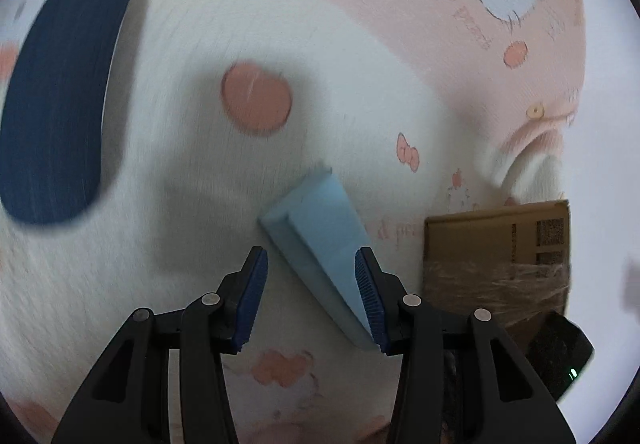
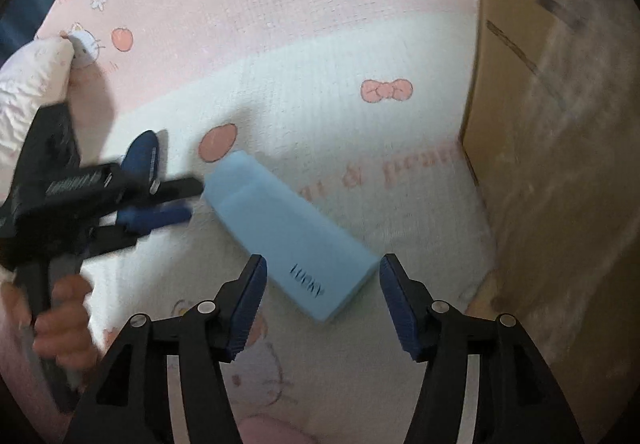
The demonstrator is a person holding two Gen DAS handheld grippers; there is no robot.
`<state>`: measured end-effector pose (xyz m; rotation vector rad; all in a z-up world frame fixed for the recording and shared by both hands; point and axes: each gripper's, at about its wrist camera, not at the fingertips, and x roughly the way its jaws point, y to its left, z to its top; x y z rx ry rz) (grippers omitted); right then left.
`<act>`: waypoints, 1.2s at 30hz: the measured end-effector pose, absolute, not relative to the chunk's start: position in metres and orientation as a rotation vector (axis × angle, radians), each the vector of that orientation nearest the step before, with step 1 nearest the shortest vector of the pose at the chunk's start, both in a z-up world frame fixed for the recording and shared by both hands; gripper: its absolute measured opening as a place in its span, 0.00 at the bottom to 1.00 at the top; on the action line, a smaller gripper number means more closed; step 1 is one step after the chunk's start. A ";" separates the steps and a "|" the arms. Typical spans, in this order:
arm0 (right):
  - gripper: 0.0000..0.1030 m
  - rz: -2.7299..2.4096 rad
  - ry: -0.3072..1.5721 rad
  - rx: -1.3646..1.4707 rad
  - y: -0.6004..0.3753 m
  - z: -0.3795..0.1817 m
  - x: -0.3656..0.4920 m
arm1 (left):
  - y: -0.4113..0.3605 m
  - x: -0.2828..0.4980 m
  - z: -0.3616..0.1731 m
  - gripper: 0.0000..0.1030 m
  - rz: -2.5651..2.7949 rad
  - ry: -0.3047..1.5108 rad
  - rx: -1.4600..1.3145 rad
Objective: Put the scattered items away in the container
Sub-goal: 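Close the right gripper around the LUCKY case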
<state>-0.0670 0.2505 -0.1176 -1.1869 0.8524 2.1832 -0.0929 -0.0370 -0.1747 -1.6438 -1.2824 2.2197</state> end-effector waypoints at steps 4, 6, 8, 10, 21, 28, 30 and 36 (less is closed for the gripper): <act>0.55 2.178 0.917 -1.128 0.266 -0.125 -0.071 | -0.026 -0.083 -0.187 0.37 2.143 -1.427 -1.593; 0.54 2.165 0.950 -1.123 0.272 -0.131 -0.074 | -0.022 -0.088 -0.196 0.36 2.114 -1.438 -1.617; 0.52 2.150 0.961 -1.165 0.274 -0.138 -0.079 | -0.021 -0.093 -0.204 0.35 2.085 -1.474 -1.626; 0.51 2.153 0.995 -1.199 0.275 -0.145 -0.082 | -0.022 -0.099 -0.207 0.33 2.081 -1.479 -1.641; 0.56 2.151 0.989 -1.269 0.265 -0.146 -0.085 | -0.001 -0.148 -0.197 0.32 2.125 -1.128 -1.626; 0.65 2.156 0.928 -1.315 0.261 -0.148 -0.096 | -0.007 -0.135 -0.199 0.53 2.071 -1.209 -1.627; 0.66 2.158 0.900 -1.333 0.260 -0.150 -0.098 | -0.011 -0.128 -0.207 0.53 2.002 -1.304 -1.616; 0.67 2.162 0.874 -1.363 0.262 -0.158 -0.106 | -0.018 -0.126 -0.220 0.53 1.943 -1.416 -1.588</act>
